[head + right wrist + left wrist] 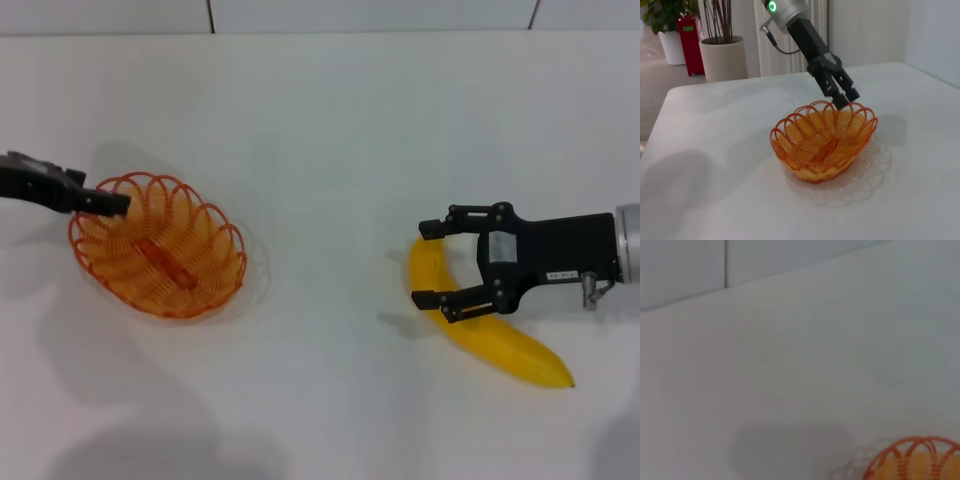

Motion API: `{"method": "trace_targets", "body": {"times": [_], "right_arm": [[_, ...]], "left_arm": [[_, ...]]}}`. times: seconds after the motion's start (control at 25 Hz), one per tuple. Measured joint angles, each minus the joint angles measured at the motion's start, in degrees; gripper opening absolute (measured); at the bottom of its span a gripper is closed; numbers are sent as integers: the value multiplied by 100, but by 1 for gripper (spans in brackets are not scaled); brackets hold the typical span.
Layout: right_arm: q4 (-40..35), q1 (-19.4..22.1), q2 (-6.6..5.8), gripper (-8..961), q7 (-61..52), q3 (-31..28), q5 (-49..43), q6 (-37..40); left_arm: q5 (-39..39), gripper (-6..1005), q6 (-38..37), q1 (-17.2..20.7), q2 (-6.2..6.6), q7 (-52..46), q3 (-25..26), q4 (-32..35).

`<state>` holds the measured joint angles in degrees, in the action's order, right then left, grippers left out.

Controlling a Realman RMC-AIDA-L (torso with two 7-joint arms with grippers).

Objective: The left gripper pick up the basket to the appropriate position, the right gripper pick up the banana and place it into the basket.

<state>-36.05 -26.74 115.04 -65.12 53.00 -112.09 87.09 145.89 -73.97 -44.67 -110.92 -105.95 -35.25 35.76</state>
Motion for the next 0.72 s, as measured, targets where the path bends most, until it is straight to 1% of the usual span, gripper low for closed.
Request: {"method": "trace_targets", "body": {"times": [0.2,0.28,0.48,0.72], "right_arm": [[2,-2,45,896,2,0,-89,-60],[5,-2,62,895,3,-1,-140,-89],[10,-5,80,895,5,0,-214,-191],[11,-15,80,895,1,-11,-217,-218]], "left_arm": [[420,794,322,-104,-181,0,0,-107],[488,791,375,-127,-226,1,0,-129],[513,784,526,-139,-241,12,-50,-166],[513,777,540,-139,-264,48,-75,-185]]}}
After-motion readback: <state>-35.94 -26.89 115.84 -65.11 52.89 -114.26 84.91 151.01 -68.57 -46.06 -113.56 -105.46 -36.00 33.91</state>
